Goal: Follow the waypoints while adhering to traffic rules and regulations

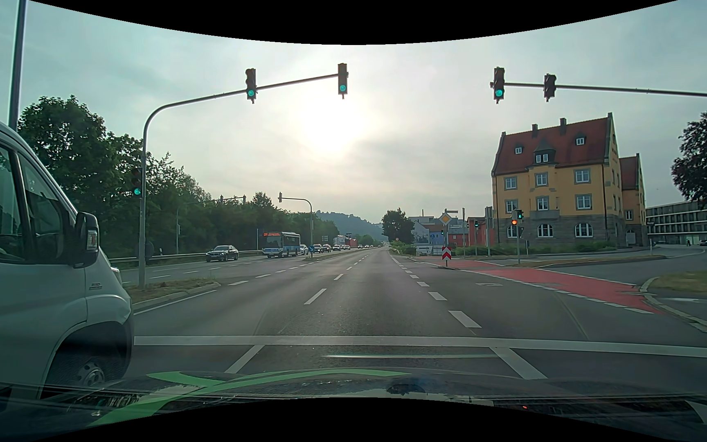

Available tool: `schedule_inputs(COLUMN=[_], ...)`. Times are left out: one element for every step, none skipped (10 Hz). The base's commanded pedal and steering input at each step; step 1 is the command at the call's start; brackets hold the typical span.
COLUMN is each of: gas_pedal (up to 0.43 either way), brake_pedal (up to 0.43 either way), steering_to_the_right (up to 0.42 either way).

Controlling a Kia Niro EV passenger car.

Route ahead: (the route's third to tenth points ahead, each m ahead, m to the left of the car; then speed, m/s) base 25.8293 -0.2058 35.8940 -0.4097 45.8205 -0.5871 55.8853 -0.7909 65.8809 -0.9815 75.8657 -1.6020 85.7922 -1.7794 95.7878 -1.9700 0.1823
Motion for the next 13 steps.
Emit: schedule_inputs(gas_pedal=[0.209, 0.209, 0.209, 0.209, 0.22, 0.26, 0.299, 0.37, 0.429, 0.449, 0.449, 0.449, 0.469], brake_pedal=[0.0, 0.0, 0.0, 0.0, 0.0, 0.0, 0.0, 0.0, 0.0, 0.0, 0.0, 0.0, 0.0], steering_to_the_right=[-0.035, -0.035, -0.035, -0.035, -0.036, -0.037, -0.037, -0.037, -0.037, -0.037, -0.035, -0.03, -0.02])
